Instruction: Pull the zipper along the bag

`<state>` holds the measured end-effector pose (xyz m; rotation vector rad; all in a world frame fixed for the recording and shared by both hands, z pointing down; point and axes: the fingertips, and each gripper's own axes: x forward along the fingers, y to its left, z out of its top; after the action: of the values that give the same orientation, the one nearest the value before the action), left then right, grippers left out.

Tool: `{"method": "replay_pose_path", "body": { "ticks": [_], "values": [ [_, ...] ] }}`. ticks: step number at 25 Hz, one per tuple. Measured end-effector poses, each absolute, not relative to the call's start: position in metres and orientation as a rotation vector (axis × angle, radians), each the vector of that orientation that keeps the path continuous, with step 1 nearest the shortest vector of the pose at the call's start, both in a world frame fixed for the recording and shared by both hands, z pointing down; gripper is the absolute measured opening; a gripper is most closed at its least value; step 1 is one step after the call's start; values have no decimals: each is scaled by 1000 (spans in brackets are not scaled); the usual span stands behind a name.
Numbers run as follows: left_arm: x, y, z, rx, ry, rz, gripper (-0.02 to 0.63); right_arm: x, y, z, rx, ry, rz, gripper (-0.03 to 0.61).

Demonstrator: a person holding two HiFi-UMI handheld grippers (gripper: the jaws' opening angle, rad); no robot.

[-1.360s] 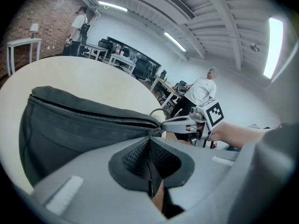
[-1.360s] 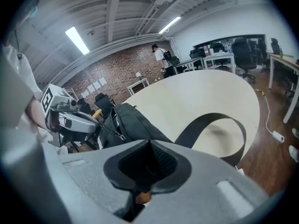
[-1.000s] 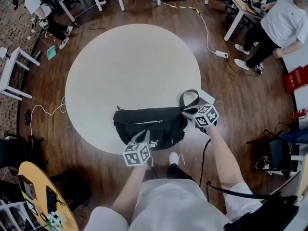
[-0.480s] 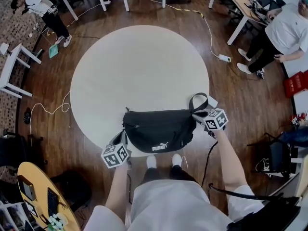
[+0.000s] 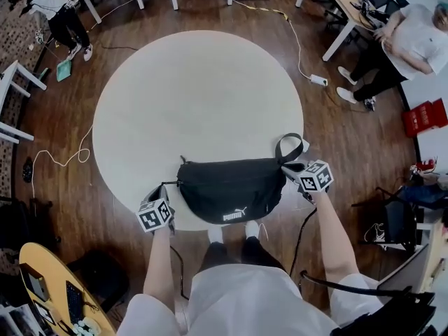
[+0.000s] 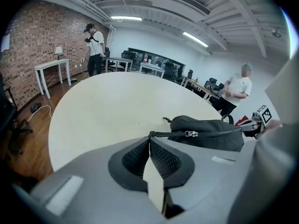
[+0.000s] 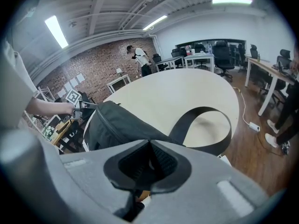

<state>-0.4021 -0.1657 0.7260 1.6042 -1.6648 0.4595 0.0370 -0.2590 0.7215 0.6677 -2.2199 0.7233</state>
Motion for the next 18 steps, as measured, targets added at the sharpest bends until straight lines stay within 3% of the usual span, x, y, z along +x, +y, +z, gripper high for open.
{"method": "replay_pose_path", "body": {
  "ticks": [7, 10, 13, 15, 18],
  "values": [
    [-420, -195, 750, 1669, -1615, 664, 20, 43, -257, 726, 756, -2162, 730, -2],
    [-434, -198, 761, 1614, -1648, 692, 18, 94, -263, 740, 972, -1954, 670, -11],
    [-440, -201, 757, 1637, -1647, 638, 26, 125, -275, 725, 1309, -2011, 862, -11],
    [-429, -206, 744, 1707, -1615, 643, 66, 117, -281, 704, 1384, -2125, 892, -11],
    [-420, -202, 731, 1758, -1597, 582, 186, 87, -273, 684, 1320, -2221, 749, -9]
  ]
}}
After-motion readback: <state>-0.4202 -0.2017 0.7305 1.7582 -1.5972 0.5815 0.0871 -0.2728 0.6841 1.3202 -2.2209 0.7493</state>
